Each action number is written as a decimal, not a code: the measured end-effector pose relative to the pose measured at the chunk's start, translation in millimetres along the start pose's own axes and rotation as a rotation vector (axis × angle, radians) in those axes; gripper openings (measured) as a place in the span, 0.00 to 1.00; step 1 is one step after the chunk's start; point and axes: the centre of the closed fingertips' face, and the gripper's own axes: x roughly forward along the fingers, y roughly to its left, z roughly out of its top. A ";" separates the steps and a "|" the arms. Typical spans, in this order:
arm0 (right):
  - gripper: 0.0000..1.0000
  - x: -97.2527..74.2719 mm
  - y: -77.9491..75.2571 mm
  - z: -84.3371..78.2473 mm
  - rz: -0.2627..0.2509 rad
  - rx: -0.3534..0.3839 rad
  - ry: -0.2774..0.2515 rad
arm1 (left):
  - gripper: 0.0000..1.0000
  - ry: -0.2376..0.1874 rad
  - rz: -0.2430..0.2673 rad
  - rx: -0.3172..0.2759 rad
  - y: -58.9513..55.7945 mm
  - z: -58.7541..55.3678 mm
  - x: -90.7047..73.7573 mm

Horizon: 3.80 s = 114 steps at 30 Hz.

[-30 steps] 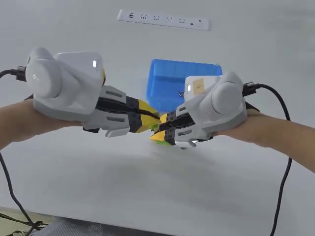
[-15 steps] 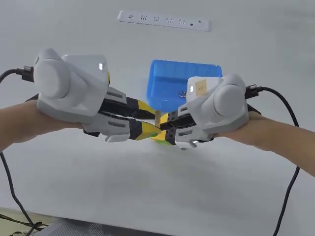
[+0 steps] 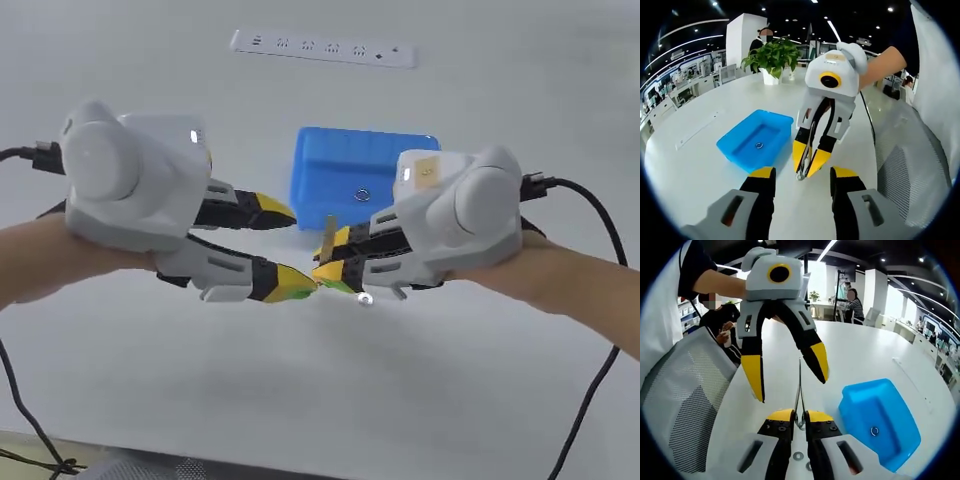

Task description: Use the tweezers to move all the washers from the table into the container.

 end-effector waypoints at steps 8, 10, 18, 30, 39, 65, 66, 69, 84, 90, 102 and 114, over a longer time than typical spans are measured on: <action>0.10 -19.9 3.3 7.6 -0.032 0.032 -0.028 | 0.72 0.045 0.086 0.000 4.7 -11.4 -10.9; 0.10 -23.4 0.9 6.0 -0.042 0.040 -0.033 | 0.72 0.039 0.083 -0.044 2.2 -13.7 -13.3; 0.10 -47.3 -1.9 15.2 -0.058 0.003 -0.032 | 0.86 0.018 0.135 -0.126 3.3 -18.9 -23.4; 0.10 -86.8 -33.5 49.9 -0.143 -0.017 -0.077 | 0.95 0.028 0.159 -0.151 -2.4 -30.4 -28.5; 0.10 -88.9 -73.8 54.8 -0.206 -0.008 -0.060 | 0.99 0.055 0.165 -0.148 -3.9 -38.1 -28.8; 0.10 -17.4 -123.2 -15.5 -0.240 0.096 0.076 | 0.99 0.102 0.162 -0.173 -2.2 -52.9 -29.8; 0.10 -17.1 -122.9 -17.0 -0.240 0.094 0.079 | 0.99 0.102 0.161 -0.174 -2.5 -52.8 -29.4; 0.10 -16.2 -124.5 -23.1 -0.243 0.103 0.086 | 0.99 0.097 0.160 -0.178 -3.1 -52.1 -28.5; 0.11 -17.6 -128.8 -27.7 -0.245 0.116 0.077 | 0.99 0.108 0.156 -0.179 -4.5 -54.3 -28.4; 0.11 -20.1 -126.9 -23.2 -0.245 0.110 0.073 | 0.99 0.108 0.165 -0.175 -1.8 -54.4 -31.6; 0.11 -25.1 -116.0 -18.2 -0.220 0.061 0.077 | 0.84 -0.093 0.230 -0.113 51.7 19.4 -29.3; 0.11 -31.2 -108.7 -9.4 -0.204 0.038 0.058 | 0.61 -0.116 0.180 0.020 77.6 64.6 11.2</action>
